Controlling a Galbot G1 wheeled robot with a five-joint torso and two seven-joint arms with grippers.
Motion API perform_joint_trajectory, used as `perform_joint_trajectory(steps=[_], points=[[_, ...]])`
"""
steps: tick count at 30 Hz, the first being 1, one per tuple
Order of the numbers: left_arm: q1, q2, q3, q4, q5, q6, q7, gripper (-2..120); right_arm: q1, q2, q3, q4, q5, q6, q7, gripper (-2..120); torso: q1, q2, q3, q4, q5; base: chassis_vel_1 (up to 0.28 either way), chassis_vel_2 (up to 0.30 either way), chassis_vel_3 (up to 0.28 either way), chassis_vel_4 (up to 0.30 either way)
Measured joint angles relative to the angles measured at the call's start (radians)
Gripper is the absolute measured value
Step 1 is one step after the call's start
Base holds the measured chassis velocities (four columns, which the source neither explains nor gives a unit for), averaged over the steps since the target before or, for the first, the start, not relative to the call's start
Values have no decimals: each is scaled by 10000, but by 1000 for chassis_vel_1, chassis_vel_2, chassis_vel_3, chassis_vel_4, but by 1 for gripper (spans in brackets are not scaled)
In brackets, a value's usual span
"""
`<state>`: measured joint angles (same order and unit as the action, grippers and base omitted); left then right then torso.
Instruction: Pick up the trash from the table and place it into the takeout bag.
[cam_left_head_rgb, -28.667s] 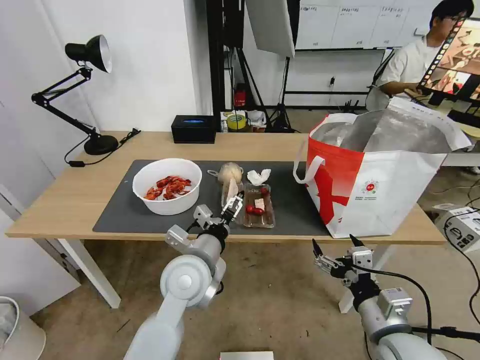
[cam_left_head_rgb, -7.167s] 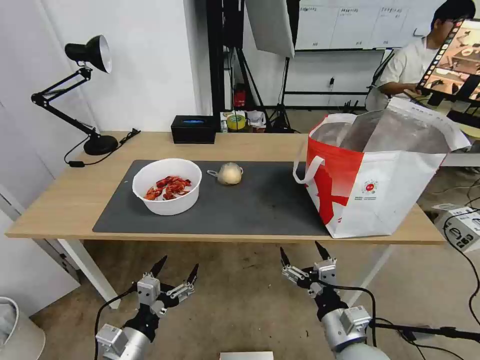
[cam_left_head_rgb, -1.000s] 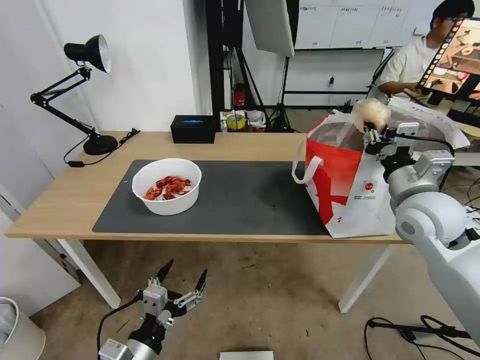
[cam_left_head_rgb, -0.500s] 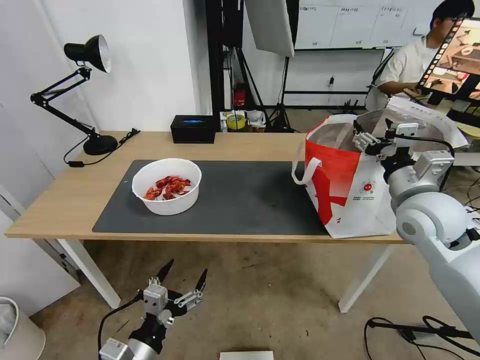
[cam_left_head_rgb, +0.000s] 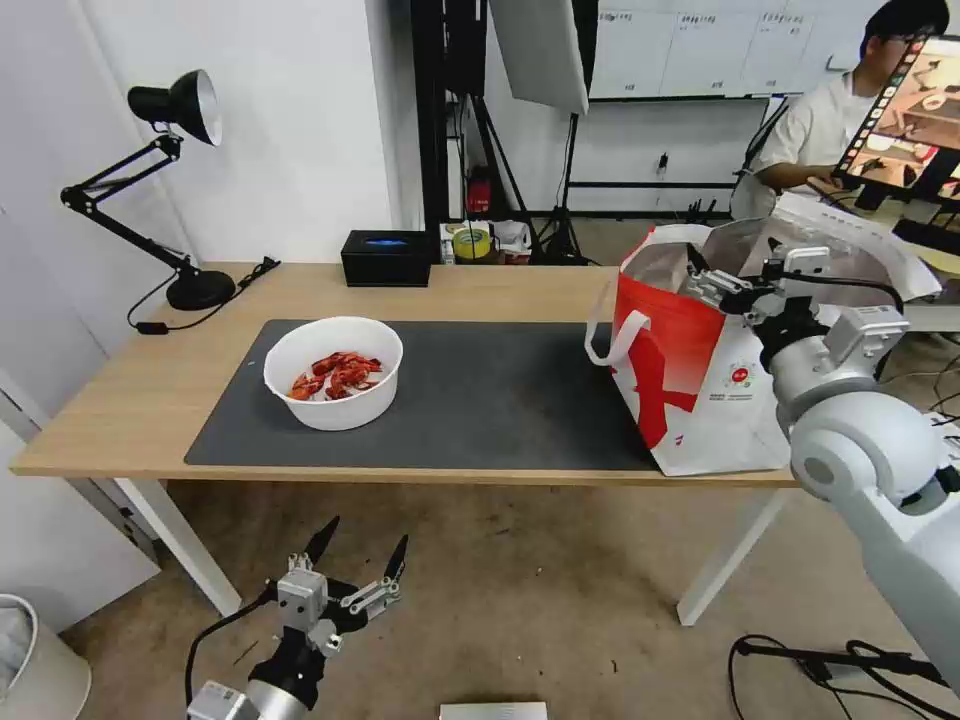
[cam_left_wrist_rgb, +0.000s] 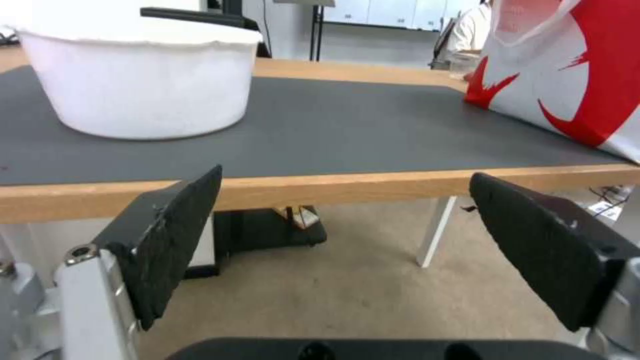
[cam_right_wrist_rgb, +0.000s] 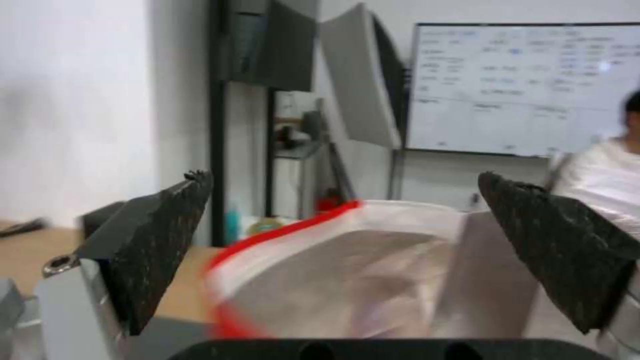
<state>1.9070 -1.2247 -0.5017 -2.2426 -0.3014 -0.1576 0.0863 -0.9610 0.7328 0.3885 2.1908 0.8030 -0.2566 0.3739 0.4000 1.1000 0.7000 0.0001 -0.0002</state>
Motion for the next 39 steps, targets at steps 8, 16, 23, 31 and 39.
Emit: perform_joint_trajectory(steps=[8, 16, 23, 31, 39], points=[[99, -128, -182, -55, -3, -187, -2, 100, -1590, 107, -441, 1289, -311, 67, -144, 100, -1, 0, 0, 0, -1, 0, 0, 0, 0], [32, -215, -371, -131, -150, -197, 20, 100, -3575, 526, -535, 1511, -1683, 784, -464, 100, 0, 0, 0, -1, 2, 0, 0, 0, 0], [63, -212, -340, -102, -134, -280, 48, 100, -5292, 1428, -797, 1122, -3354, 2103, -519, 100, -1, 1, 0, -2, 1, 0, 0, 0, 0], [110, -182, -262, -67, -64, -368, 79, 100, -6634, 2349, -1031, 194, -4989, 3763, -561, 100, -1, 1, 0, -2, 0, 0, 0, 0, 0], [131, -114, -236, -63, -65, -419, 87, 100, -7077, 2731, -1350, -342, -5688, 4010, -340, 100, -1, 1, 0, -1, 1, 0, 0, 0, 0]])
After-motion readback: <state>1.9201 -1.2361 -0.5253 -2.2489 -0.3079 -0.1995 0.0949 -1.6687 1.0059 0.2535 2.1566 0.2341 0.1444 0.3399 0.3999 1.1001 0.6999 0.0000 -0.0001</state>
